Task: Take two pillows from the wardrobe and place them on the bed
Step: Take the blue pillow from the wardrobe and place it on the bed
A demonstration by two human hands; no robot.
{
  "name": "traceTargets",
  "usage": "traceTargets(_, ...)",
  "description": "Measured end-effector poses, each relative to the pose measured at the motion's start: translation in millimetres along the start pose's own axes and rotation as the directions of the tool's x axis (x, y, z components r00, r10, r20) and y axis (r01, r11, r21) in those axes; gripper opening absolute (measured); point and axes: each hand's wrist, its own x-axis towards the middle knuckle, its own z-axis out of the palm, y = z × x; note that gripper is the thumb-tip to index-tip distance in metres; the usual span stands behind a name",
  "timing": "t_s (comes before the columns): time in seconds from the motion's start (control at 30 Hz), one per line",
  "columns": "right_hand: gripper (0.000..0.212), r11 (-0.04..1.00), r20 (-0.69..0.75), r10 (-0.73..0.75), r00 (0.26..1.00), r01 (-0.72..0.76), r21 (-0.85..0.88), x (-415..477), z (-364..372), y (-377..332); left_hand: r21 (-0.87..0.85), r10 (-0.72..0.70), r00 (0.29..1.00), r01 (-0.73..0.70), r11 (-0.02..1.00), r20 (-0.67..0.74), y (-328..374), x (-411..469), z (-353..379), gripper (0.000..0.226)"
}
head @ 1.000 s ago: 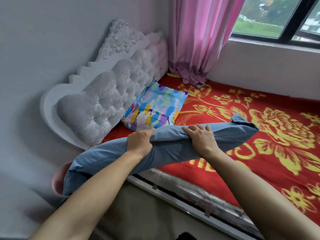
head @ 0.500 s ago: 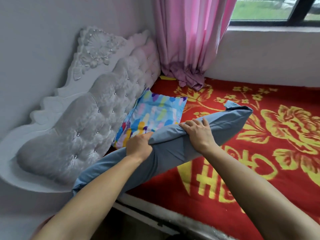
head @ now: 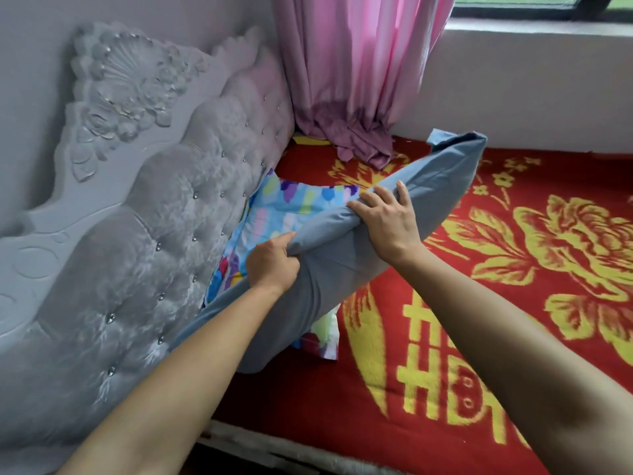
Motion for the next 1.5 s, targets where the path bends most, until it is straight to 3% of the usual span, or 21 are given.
traceTargets(0.1, 0.037, 0.999, -0.013, -0.014, 1.000, 0.014, -0.029, 48.4, 5.2, -10.7, -0.128, -0.031, 0.998, 0.038, 0.991, 0.059, -19.7, 43.8, 0.9, 0.030)
traceTargets(0.2, 0.040, 0.999, -0.145, 0.033, 0.989, -0.037, -0.020, 94.3, 24.4, -25.1, -0.324, -0.083, 0.988, 0.121, 0.938, 0.129, -45.9, 91.3, 6.7, 0.015)
traceTargets(0.27, 0.041, 0.987, -0.258, 0.147, 0.955, -0.123, 0.107, 119.3, 51.9, -40.9, -0.410, -0.102, 0.975, 0.177, 0.895, 0.199, -73.6, 123.4, 14.5, 0.012)
traceTargets(0.33, 0.045, 0.934, -0.222, 0.310, 0.924, -0.254, 0.250, 134.8, 96.2, -58.0, -0.400, -0.072, 0.954, 0.190, 0.896, 0.292, -106.4, 151.7, 26.0, 0.014)
traceTargets(0.37, 0.047, 0.885, -0.125, 0.389, 0.913, -0.333, 0.325, 137.1, 124.3, -67.0, -0.373, -0.055, 0.946, 0.179, 0.910, 0.320, -122.5, 164.4, 34.3, 0.017)
traceTargets(0.43, 0.057, 0.709, 0.214, 0.494, 0.843, -0.533, 0.462, 129.6, 185.7, -89.2, -0.281, -0.061, 0.945, 0.157, 0.947, 0.322, -153.5, 187.3, 55.9, 0.035)
traceTargets(0.5, 0.064, 0.534, 0.536, 0.449, 0.715, -0.696, 0.480, 110.1, 242.9, -111.7, -0.172, -0.097, 0.943, 0.158, 0.972, 0.319, -175.6, 206.4, 76.5, 0.061)
traceTargets(0.57, 0.066, 0.454, 0.679, 0.359, 0.640, -0.755, 0.472, 91.0, 290.9, -134.1, -0.095, -0.108, 0.944, 0.145, 0.985, 0.312, -193.3, 222.7, 94.0, 0.083)
traceTargets(0.7, 0.074, 0.437, 0.665, 0.447, 0.599, -0.794, 0.422, 80.2, 354.6, -165.6, 0.240, 0.004, 0.978, -0.054, 0.969, 0.206, -252.4, 238.3, 123.5, 0.087)
traceTargets(0.83, 0.075, 0.496, 0.630, 0.475, 0.614, -0.778, 0.385, 100.7, 385.3, -196.1, 0.399, -0.221, 0.937, 0.099, 0.912, 0.271, -330.5, 233.9, 162.9, 0.075)
traceTargets(0.9, 0.075, 0.505, 0.582, 0.487, 0.651, -0.754, 0.421, 111.4, 392.0, -206.1, 0.485, -0.214, 0.955, 0.092, 0.870, 0.204, -349.1, 233.2, 181.3, 0.075)
traceTargets(0.97, 0.073, 0.462, 0.448, 0.587, 0.675, -0.733, 0.499, 112.8, 390.9, -202.9, 0.517, -0.164, 0.971, 0.053, 0.854, 0.171, -352.8, 239.8, 193.0, 0.078)
traceTargets(1.0, 0.071, 0.420, 0.337, 0.682, 0.649, -0.725, 0.546, 108.0, 388.4, -198.8, 0.514, -0.160, 0.972, 0.052, 0.856, 0.169, -353.0, 244.5, 194.0, 0.079)
traceTargets(1.07, 0.076, 0.247, 0.224, 0.864, 0.450, -0.769, 0.590, 94.9, 383.8, -187.0, 0.489, -0.155, 0.976, 0.062, 0.870, 0.151, -354.0, 252.4, 190.3, 0.077)
traceTargets(1.13, 0.091, -0.104, 0.438, 0.878, 0.193, -0.816, 0.568, 85.1, 379.1, -174.1, 0.450, -0.121, 0.983, 0.045, 0.892, 0.141, -349.8, 254.3, 184.7, 0.067)
traceTargets(1.17, 0.094, -0.248, 0.571, 0.808, 0.146, -0.795, 0.554, 83.6, 376.1, -169.5, 0.417, -0.104, 0.985, 0.039, 0.908, 0.135, -345.2, 253.5, 181.8, 0.059)
traceTargets(1.2, 0.091, -0.309, 0.642, 0.747, 0.172, -0.765, 0.565, 85.1, 372.4, -166.5, 0.374, -0.097, 0.989, 0.050, 0.926, 0.109, -340.3, 252.3, 178.6, 0.052)
traceTargets(1.23, 0.086, -0.301, 0.650, 0.726, 0.223, -0.748, 0.592, 89.9, 366.8, -165.2, 0.320, -0.107, 0.993, 0.083, 0.944, 0.058, -336.2, 252.1, 174.7, 0.046)
traceTargets(1.33, 0.070, -0.102, 0.466, 0.827, 0.315, -0.730, 0.676, 109.4, 343.8, -159.4, 0.156, -0.130, 0.982, 0.150, 0.976, -0.134, -328.4, 253.5, 160.6, 0.043)
traceTargets(1.4, 0.058, 0.014, 0.296, 0.897, 0.328, -0.691, 0.723, 117.4, 330.6, -145.0, 0.078, -0.105, 0.971, 0.124, 0.989, -0.213, -322.9, 250.3, 156.0, 0.043)
traceTargets(1.5, 0.061, 0.132, 0.127, 0.933, 0.336, -0.649, 0.749, 120.4, 319.7, -116.8, -0.045, -0.126, 0.960, 0.118, 0.992, -0.251, -321.1, 236.6, 164.5, 0.042)
